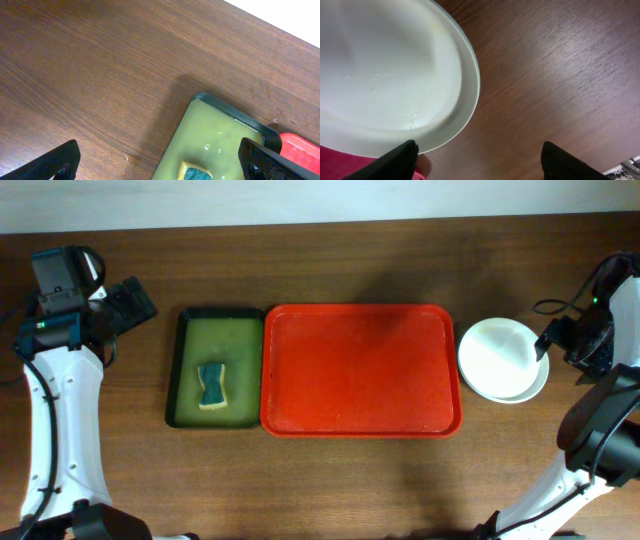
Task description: Clean dirty plates on tray and stack at the side
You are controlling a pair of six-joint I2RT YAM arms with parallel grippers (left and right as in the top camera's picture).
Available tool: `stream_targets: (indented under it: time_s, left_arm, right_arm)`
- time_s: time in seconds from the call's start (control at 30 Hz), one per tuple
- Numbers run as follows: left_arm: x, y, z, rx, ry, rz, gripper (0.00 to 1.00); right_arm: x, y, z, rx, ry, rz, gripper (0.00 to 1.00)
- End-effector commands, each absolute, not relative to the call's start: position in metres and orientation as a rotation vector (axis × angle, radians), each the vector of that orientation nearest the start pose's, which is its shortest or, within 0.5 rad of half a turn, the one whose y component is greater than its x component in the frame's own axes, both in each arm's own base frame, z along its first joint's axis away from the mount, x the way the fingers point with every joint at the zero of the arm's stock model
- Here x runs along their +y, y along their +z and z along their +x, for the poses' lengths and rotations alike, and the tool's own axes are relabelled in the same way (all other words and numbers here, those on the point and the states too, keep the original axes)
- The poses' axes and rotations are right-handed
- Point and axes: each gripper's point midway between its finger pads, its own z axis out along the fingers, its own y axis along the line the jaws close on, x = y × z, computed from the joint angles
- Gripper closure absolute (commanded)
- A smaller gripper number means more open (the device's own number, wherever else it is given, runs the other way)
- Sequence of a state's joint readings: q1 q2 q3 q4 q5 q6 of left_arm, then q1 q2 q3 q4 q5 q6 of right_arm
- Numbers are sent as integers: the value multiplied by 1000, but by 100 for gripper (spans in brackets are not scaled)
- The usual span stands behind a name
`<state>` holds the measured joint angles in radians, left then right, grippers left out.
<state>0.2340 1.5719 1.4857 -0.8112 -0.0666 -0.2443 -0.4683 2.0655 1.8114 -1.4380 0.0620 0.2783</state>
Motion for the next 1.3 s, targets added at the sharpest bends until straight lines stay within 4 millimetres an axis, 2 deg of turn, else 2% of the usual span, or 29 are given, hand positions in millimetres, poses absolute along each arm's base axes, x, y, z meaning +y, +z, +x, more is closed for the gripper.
stream_targets:
  time_s: [0.0, 0.03, 0.07, 0.13, 0.17, 0.23, 0.27, 0.3, 0.37, 0.7, 0.77, 0.8, 0.9, 0.97, 1.0, 1.1, 1.13, 1.23, 1.27]
  left_arm:
    - [108, 228, 410, 2378, 73, -618, 1]
    - [108, 228, 410, 2378, 73, -618, 1]
    - [108, 228, 410, 2378, 73, -618, 1]
    - [108, 228, 410, 2378, 73, -618, 1]
    - [108, 228, 410, 2378, 73, -618, 1]
    - [108, 228, 410, 2378, 73, -618, 1]
    - [108, 228, 410, 2378, 73, -618, 1]
    - [108, 228, 410, 2378, 73, -618, 1]
    - [108, 228, 410, 2378, 73, -618, 0]
    - [108, 228, 410, 2378, 73, -618, 1]
    - [108, 228, 410, 2378, 73, -618, 1]
    - [108, 228, 410, 2378, 73, -618, 1]
    - [108, 228, 410, 2378, 73, -618, 1]
    - [108, 228, 410, 2378, 73, -618, 1]
    - [108, 228, 410, 2378, 73, -618, 1]
    - [108, 228, 410, 2378, 73, -618, 1]
    - [108, 228, 410, 2378, 73, -618, 1]
    - [108, 228, 410, 2378, 73, -618, 1]
    - [108, 228, 410, 2378, 73, -618, 1]
  right_arm:
    - [-140, 95, 333, 3141, 106, 937, 22]
    - [-107, 94, 343, 3175, 307, 719, 23]
    - [-83, 94, 349, 3193, 385, 565, 23]
    - [-42, 94, 359, 3230, 372, 258, 23]
    - [-21, 93, 362, 3240, 329, 43, 28]
    - [-2, 89, 375, 3210, 169, -166, 28]
    - [5, 88, 383, 3179, 98, -230, 12]
    - [8, 87, 392, 3147, 5, -279, 1]
    - [17, 87, 392, 3140, -18, -324, 1]
    - [14, 85, 393, 3141, -17, -310, 1]
    - [14, 91, 395, 3122, -19, -309, 1]
    - [14, 104, 396, 3086, -22, -305, 1]
    - [13, 188, 388, 2864, -40, -281, 1]
    - [13, 247, 371, 2702, -51, -264, 1]
    - [12, 269, 362, 2636, -55, -257, 1]
    - [10, 349, 312, 2388, -69, -231, 1]
    - [9, 376, 289, 2293, -74, -221, 1]
    - [7, 420, 237, 2115, -82, -202, 1]
    - [7, 428, 225, 2077, -84, -198, 1]
